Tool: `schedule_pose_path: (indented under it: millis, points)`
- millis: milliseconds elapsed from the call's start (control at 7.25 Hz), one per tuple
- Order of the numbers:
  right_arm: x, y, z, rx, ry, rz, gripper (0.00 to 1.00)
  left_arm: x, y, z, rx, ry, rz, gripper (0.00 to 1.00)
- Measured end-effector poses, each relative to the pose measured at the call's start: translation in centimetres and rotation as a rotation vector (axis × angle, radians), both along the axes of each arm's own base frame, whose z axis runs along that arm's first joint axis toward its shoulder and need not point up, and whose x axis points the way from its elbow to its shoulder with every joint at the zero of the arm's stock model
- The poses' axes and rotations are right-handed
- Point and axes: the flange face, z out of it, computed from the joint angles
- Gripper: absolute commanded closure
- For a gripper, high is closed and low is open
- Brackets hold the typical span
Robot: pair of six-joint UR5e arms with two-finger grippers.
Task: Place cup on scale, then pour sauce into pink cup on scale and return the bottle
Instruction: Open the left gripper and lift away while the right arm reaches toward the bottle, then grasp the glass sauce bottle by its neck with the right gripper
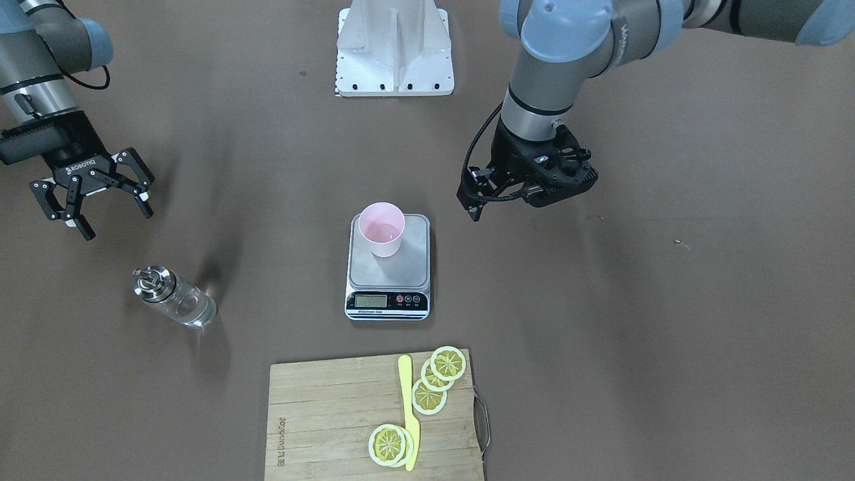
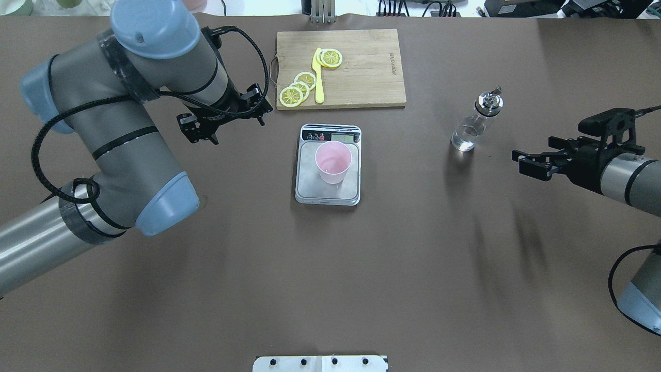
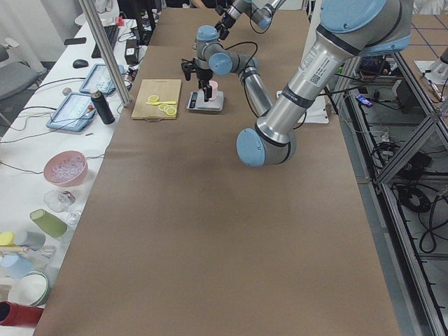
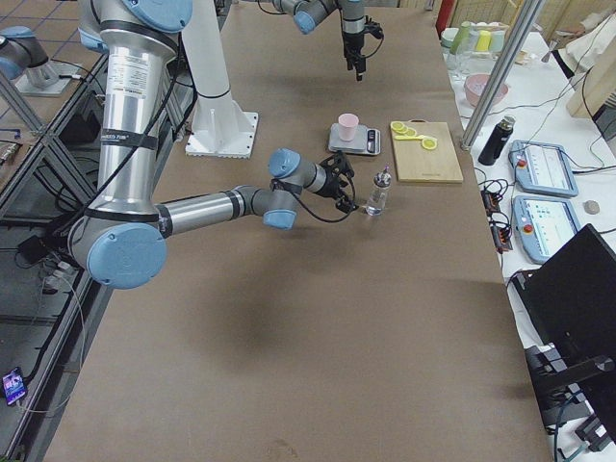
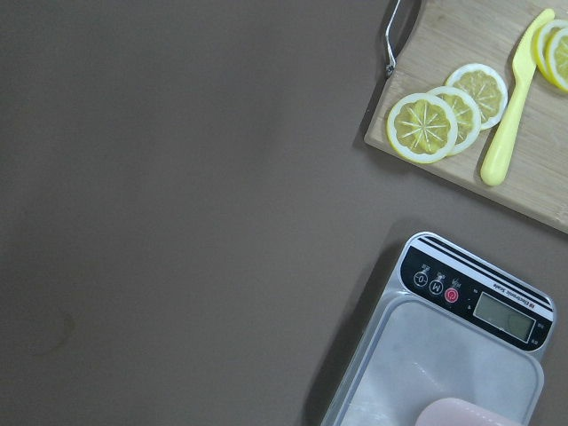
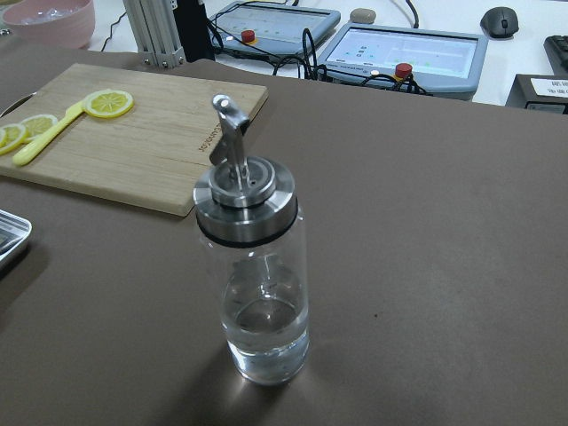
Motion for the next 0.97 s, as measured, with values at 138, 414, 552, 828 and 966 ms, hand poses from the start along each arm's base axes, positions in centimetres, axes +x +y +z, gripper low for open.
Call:
schedule_pose_path:
  millis: [138, 414, 552, 828, 966]
  points:
    - [-1.5, -0.9, 0.2, 0.013, 0.0, 0.013, 0.06, -0.6, -0.3, 0.5, 0.005, -0.007, -0.001, 0.01]
    - [-3.6, -2.4, -0.2, 0.033, -0.01, 0.021, 0.07, -1.2, -0.8, 1.2, 0.008, -0.016, -0.005, 0.01]
    - [-4.6, -3.1, -0.6, 0.041, -0.015, 0.023, 0.07, -1.6, -1.1, 1.3, 0.014, -0.02, -0.004, 0.01]
    - [-6.2, -4.5, -0.8, 0.067, 0.005, 0.04, 0.07, -2.0, -1.6, 1.6, 0.018, -0.027, -0.008, 0.01]
    - [-6.8, -5.1, -0.8, 0.077, 0.018, 0.046, 0.07, -2.0, -1.7, 1.7, 0.016, -0.029, -0.009, 0.01]
